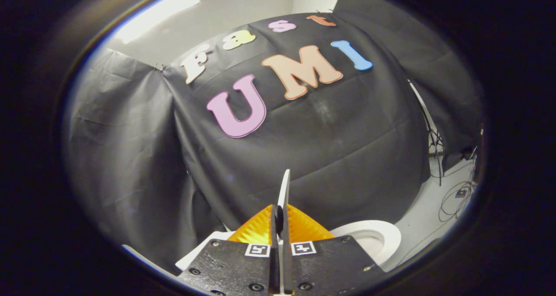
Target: Open the toilet lid.
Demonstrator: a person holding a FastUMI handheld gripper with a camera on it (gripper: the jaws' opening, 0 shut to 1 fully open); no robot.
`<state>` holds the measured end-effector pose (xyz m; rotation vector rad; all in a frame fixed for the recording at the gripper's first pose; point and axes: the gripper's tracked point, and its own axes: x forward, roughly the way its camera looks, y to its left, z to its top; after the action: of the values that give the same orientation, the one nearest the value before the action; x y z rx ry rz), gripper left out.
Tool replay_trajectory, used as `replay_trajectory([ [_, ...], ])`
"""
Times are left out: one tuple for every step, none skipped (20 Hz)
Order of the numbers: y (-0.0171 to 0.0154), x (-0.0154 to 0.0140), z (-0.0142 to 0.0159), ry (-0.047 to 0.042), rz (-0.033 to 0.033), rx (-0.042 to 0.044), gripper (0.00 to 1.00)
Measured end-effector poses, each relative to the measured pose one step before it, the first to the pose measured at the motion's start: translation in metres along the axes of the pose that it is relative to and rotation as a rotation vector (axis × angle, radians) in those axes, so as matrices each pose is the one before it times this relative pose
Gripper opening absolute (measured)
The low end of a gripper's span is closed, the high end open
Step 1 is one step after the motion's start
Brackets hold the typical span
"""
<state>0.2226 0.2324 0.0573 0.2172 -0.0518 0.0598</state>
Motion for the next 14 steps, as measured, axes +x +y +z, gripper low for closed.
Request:
replay_trajectory([
  [0.00658,0.00096,0.00053,0.00173,0.00417,-0.0139,0.03],
  [0.00691,0.00029,0.00047,0.00187,0.00642,-0.01151,0.03],
  [0.00643,0.00067,-0.00112,0.00043,0.00488,-0.01576,0.03],
  [0.00708,-0.00041,0.0,-0.00092,0.00681,-0.01502,0.03],
  [0.00743,-0.0007,-0.00116,0.0016,0.00582,-0.01328,0.03],
  [0.00739,0.00029,-0.00034,0.00056,0.00672,-0.01714,0.03],
  [0.00734,0.00147,-0.00081,0.00189,0.00714,-0.01743,0.03],
  [0.00774,0.00101,0.00073,0.00153,0.00885,-0.01712,0.03],
  [0.00798,0.00038,-0.00109,0.00306,0.01189,-0.01914,0.03],
  [0.00899,0.00065,-0.00071,0.00234,0.01232,-0.01704,0.03],
  [0.00782,0.0016,0.00016,0.0019,0.01177,-0.01397,0.03],
  [0.00838,0.00119,-0.00008,0.00088,0.01334,-0.00724,0.03],
  [0.00822,0.00113,-0.0014,0.00079,0.00996,-0.01203,0.03],
  [0.00797,0.00051,-0.00113,0.0008,0.01337,-0.01176,0.03],
])
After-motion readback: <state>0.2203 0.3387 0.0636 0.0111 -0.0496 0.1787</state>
